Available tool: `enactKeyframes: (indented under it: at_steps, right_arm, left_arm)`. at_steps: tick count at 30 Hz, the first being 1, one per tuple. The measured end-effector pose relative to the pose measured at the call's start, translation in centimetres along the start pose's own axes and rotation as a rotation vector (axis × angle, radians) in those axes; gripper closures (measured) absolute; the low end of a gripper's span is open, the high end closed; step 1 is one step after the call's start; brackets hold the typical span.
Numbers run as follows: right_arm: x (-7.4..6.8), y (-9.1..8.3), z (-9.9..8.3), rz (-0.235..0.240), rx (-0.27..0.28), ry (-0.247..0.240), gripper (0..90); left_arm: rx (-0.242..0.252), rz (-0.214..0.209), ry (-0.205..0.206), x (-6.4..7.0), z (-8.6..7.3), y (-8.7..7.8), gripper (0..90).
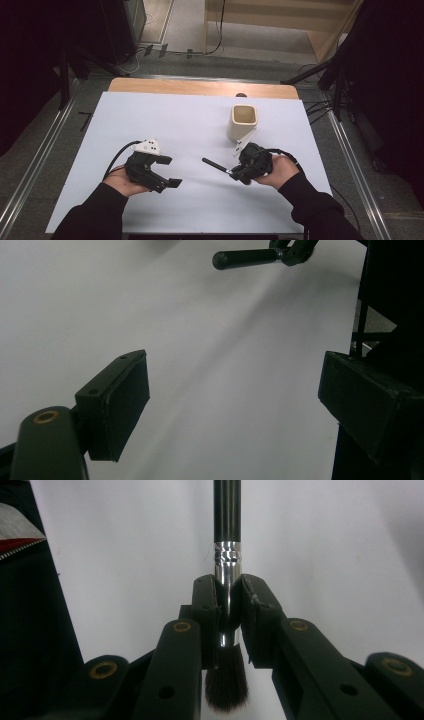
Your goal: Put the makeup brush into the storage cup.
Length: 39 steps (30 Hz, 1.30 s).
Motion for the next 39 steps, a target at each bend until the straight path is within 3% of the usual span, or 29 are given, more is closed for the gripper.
enactKeyframes:
  at_steps: [10,26,39]
  right_arm:
    - [-0.4,-0.3,0.5,-0.025,-0.022,-0.075,79.1]
    - [-0.9,0.1,1.0,-0.04,-0.051,-0.137,79.1]
    - [-1.1,0.6,1.6,-0.039,-0.082,-0.202,79.0]
  left_arm:
    - [-0.016,-0.017,0.019,0.3,0.8,0.5,13.7]
    - [-0.041,-0.045,0.029,0.6,1.4,1.3,13.7]
    - [-0.092,-0.076,0.053,1.0,1.9,2.2,13.8]
Point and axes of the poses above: each handheld gripper's, and its own axes: y roughly forward along the jaws, z roughly out of its top, x roughly to its right, the point moved 6 cm from there along y, roughly forward along the jaws, and after that the axes turned 13 degrees about -x, right-handed, at the moved point
